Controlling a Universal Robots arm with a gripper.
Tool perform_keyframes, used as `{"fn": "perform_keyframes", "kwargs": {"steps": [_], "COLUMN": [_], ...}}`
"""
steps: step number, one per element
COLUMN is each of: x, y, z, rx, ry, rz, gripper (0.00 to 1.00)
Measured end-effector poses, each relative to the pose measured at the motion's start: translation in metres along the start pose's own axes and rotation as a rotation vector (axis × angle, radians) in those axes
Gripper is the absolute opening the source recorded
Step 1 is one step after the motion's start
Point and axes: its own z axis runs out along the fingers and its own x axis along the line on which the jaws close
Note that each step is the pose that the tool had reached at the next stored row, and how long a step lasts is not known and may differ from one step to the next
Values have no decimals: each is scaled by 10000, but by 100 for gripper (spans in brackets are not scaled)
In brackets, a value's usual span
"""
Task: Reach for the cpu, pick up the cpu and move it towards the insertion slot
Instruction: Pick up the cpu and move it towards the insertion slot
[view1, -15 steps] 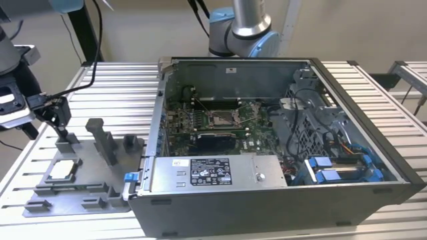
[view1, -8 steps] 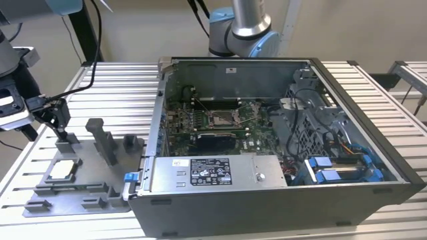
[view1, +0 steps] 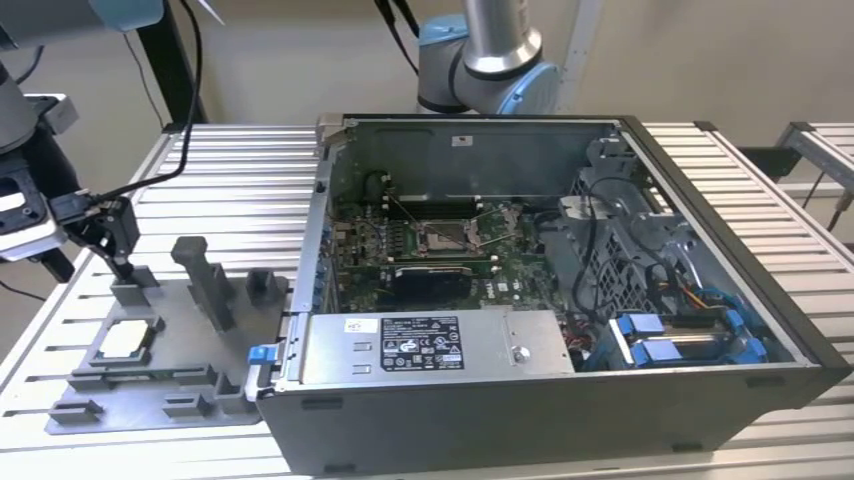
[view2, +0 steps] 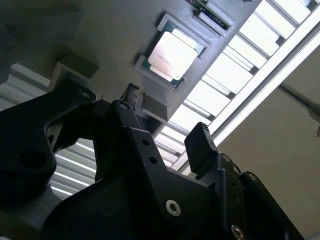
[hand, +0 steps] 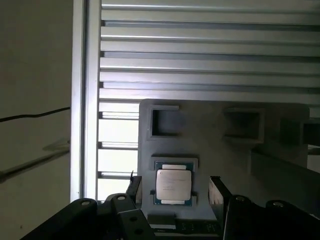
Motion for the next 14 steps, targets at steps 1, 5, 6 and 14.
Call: {"fn": "perform_keyframes", "kwargs": {"steps": [1,5,6,14], "x": [6,38,45,116], "y": [0,-1,-1,-3], "z": [1,5,7,20], "rx": [0,-1,-1,0], "ry": [0,1,0,1], "rz": [-1,-1,-1,-1], "gripper": [100,100,100,100]}}
